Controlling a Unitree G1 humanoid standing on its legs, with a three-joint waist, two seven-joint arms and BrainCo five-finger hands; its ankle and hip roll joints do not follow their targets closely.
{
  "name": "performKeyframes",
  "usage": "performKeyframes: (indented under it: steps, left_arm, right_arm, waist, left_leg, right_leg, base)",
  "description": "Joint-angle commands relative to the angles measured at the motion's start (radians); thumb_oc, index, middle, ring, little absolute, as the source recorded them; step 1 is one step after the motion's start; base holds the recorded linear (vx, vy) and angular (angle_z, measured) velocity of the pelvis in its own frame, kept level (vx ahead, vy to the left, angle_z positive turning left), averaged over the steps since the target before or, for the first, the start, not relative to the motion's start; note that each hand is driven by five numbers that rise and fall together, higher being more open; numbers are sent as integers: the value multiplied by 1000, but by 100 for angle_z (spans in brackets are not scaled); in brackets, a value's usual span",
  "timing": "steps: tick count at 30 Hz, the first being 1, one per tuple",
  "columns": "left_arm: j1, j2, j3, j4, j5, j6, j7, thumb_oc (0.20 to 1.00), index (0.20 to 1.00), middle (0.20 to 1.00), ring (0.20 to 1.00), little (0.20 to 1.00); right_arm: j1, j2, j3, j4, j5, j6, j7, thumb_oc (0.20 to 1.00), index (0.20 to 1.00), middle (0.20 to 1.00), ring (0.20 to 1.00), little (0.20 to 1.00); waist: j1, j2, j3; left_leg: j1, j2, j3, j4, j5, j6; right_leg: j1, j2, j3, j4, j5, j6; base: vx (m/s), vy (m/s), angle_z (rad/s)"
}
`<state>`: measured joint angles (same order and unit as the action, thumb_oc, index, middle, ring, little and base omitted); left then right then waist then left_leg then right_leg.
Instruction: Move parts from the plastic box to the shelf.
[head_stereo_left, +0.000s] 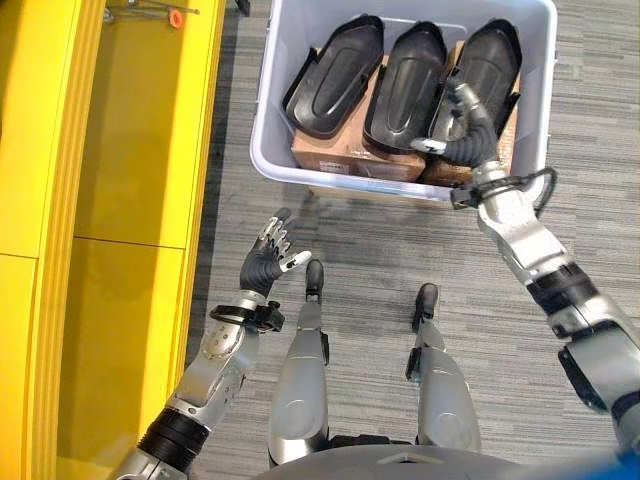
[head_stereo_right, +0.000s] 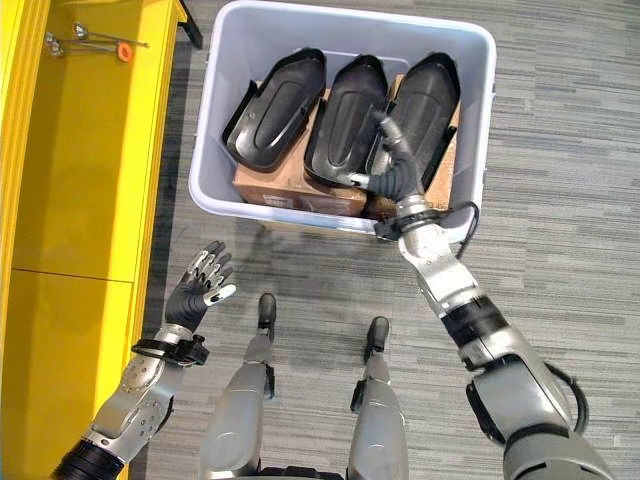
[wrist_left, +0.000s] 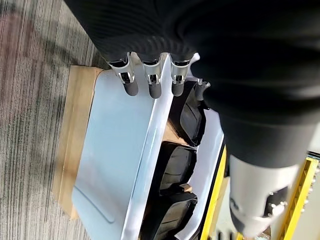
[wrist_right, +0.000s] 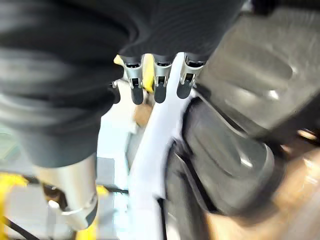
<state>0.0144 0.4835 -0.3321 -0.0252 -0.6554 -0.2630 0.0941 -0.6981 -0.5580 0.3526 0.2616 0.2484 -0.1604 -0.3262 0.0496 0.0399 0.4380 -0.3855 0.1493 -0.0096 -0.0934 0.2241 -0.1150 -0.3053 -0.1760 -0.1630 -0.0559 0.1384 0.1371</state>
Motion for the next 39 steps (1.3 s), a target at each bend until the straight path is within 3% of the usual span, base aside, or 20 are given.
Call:
performKeyframes:
  steps: [1,6,11,25,39]
  left_arm:
    - [15,13,1,-85,21,-44,22,1000,1000,1000,1000,1000]
    - [23,10,5,-90,25,-38,34,1000,1000,1000,1000,1000]
    - [35,10,6,-96,35,-47,51,1000,1000,1000,1000,1000]
    - [25,10,-17,-90,67,-57,96,1000,1000,1000,1000,1000]
    - [15,15,-31,-91,85,-61,117,1000,1000,1000,1000,1000]
  right_arm:
    - [11,-5,-77,-125,-56,-80,-54,1000,1000,1000,1000,1000]
    - [68,64,-129,-219,-24,-120,-78,1000,1000,1000,1000,1000]
    - [107,137,-183,-215,-51,-136,-165,1000,1000,1000,1000,1000]
    - [66,176,-276,-38,-188,-66,-404,1000,1000,1000,1000,1000]
    - [53,193,-308,18,-169,-66,-463,1000,1000,1000,1000,1000]
  waist:
    - [15,-18,-43]
    - [8,-19,-46]
    - [4,-9,-49]
    - [6,24,-35]
    - [1,39,-20]
  left_leg:
    - [75,38,21,69,-131,-35]
    - [77,36,25,70,-135,-34]
    - [76,37,24,70,-135,-34]
    - [61,34,24,80,-139,-32]
    - [44,30,25,93,-145,-28]
  right_leg:
    - [-142,-101,41,169,-8,50]
    - [-141,-101,46,168,-8,52]
    - [-141,-101,51,169,-12,53]
    - [-162,-101,57,178,-13,54]
    - [-183,-106,62,192,-14,55]
  base:
    - [18,-7,-4]
    - [0,0,0]
    - [0,0,0]
    - [0,0,0]
    - [0,-1,0]
